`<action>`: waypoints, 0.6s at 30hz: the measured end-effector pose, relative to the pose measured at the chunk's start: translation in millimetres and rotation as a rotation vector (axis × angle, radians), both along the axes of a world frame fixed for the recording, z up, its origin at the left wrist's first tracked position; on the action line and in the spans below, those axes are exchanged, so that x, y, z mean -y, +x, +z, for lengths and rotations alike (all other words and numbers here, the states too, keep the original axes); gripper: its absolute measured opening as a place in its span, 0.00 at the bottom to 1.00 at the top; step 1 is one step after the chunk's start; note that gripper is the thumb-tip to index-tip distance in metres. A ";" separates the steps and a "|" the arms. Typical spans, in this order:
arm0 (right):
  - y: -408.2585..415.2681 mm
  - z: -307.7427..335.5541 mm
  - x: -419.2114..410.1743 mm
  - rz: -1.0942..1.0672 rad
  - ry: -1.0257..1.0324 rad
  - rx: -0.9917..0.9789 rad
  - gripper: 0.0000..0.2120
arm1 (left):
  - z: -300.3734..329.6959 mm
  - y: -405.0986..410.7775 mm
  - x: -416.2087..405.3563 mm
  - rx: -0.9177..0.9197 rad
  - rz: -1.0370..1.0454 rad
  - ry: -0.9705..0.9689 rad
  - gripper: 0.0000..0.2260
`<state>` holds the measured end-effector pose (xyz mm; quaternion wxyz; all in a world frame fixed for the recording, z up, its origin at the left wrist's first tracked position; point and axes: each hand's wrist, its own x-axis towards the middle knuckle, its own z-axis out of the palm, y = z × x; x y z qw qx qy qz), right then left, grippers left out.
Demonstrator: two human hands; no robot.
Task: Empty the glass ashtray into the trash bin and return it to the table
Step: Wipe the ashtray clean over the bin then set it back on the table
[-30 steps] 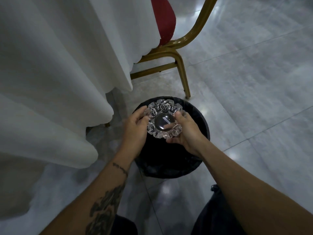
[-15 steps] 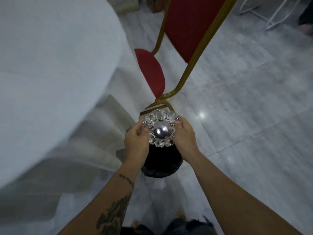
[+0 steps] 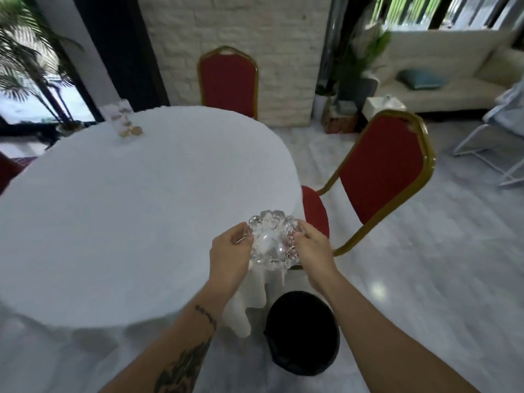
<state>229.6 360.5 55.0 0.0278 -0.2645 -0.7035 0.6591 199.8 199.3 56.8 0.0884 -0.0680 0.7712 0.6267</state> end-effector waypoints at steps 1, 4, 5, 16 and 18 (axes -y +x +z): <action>-10.5 4.3 10.5 0.018 -0.005 -0.005 0.17 | 2.6 -8.5 12.9 -0.001 0.014 -0.001 0.18; -43.7 11.6 47.2 0.054 -0.031 0.013 0.19 | 5.5 -36.1 52.7 0.003 0.044 0.044 0.12; -55.1 12.4 60.8 0.047 -0.058 0.032 0.19 | 5.8 -45.4 66.3 0.006 0.057 0.055 0.10; -185.0 -21.7 204.6 0.013 -0.082 0.207 0.09 | -35.2 -175.0 196.2 0.121 0.124 0.153 0.18; -201.5 -29.9 221.5 0.012 -0.058 0.237 0.08 | -45.1 -192.4 208.2 0.134 0.125 0.127 0.21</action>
